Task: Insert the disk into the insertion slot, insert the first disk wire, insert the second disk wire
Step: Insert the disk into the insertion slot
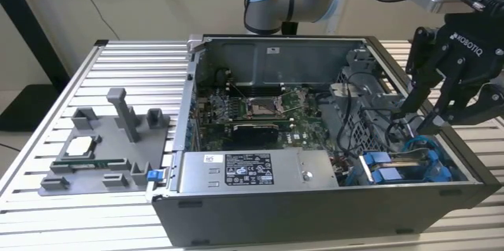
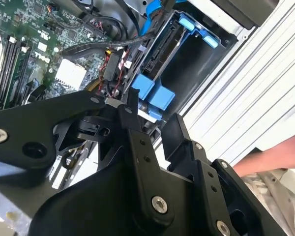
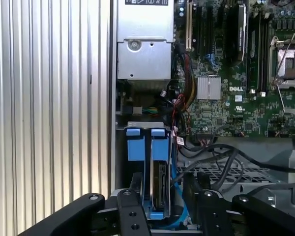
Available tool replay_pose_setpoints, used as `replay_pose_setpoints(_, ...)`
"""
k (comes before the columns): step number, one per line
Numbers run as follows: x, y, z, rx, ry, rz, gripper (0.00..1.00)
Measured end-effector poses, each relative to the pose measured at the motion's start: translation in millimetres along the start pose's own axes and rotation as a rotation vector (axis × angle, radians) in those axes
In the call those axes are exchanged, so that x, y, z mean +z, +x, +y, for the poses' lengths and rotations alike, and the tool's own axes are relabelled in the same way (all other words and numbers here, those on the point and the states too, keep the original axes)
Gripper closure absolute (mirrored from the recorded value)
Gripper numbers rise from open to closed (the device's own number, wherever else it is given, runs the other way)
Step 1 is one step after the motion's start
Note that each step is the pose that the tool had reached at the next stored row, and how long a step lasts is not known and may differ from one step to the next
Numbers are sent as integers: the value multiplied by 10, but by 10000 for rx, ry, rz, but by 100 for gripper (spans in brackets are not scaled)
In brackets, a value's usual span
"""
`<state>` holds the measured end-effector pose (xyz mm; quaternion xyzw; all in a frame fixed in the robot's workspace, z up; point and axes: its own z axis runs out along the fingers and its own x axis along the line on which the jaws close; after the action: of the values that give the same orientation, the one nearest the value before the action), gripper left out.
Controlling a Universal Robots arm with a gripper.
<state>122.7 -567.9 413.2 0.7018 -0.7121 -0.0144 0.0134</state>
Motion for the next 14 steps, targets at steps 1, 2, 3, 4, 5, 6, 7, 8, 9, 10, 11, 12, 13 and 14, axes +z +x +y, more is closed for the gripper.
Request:
replay_pose_setpoints(1,-19,0,1,0,0,0,0)
replay_pose_setpoints(2,-41,0,2,0,0,0,0)
replay_pose_setpoints(3,-61,0,2,0,0,-2,0)
replay_pose_setpoints(4,-82,0,3,0,0,0,0)
replay_pose_setpoints(5,-94,0,4,0,0,-1,0)
replay_pose_setpoints(6,-93,-4,4,-2,0,-4,0)
replay_pose_setpoints(7,-94,-10,8,-2,0,-2,0)
replay_pose_setpoints(8,-94,-17,13,0,1,-3,0)
replay_pose_setpoints(9,-93,-25,17,-1,3,-7,0)
replay_pose_setpoints(10,-93,-32,23,-2,9,-16,0)
replay_pose_setpoints(11,-89,-39,32,-1,31,-25,0)
replay_pose_setpoints(12,-81,-47,38,-2,82,-33,0)
replay_pose_setpoints(13,-73,-54,45,-2,144,-38,0)
replay_pose_setpoints(14,-66,-60,51,-2,203,-44,0)
